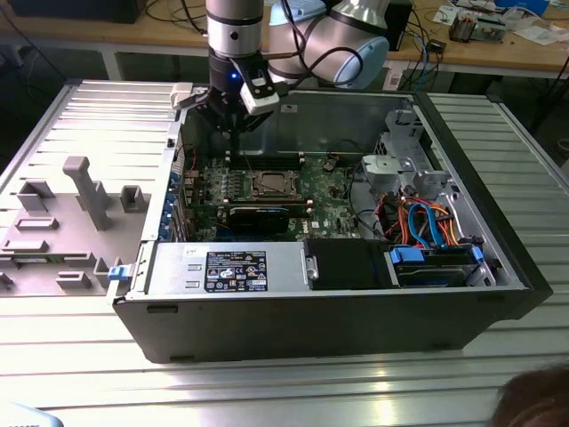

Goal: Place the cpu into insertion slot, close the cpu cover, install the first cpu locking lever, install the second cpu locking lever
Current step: 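Install the first cpu locking lever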

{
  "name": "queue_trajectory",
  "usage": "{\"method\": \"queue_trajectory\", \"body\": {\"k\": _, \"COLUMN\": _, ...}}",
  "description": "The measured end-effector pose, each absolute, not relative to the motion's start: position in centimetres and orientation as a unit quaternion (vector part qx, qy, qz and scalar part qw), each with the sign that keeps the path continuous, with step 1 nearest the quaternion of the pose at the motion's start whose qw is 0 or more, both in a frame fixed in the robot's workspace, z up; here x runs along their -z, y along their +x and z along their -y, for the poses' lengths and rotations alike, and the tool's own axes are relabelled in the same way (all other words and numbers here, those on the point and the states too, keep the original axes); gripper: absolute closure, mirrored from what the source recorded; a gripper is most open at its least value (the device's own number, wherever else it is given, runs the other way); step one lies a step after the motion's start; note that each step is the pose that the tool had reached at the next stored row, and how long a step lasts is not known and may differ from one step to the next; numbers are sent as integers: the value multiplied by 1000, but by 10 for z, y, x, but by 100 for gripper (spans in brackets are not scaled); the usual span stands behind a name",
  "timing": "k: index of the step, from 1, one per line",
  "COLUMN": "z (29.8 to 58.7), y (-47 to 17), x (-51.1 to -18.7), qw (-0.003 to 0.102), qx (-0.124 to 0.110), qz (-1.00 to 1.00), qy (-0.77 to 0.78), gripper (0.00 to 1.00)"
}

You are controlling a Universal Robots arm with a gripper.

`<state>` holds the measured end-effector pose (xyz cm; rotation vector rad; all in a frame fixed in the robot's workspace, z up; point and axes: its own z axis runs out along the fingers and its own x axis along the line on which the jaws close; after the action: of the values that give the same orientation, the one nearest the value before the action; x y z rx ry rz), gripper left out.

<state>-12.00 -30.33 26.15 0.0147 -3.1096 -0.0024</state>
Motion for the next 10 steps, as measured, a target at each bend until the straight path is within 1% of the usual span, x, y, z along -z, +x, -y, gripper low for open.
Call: {"method": "queue_trajectory", "body": {"k": 10, "z": 303, "y": -118, "x": -261, "qw": 16, "qx": 1, "qz": 1000, "qy": 5, "gripper": 89}}
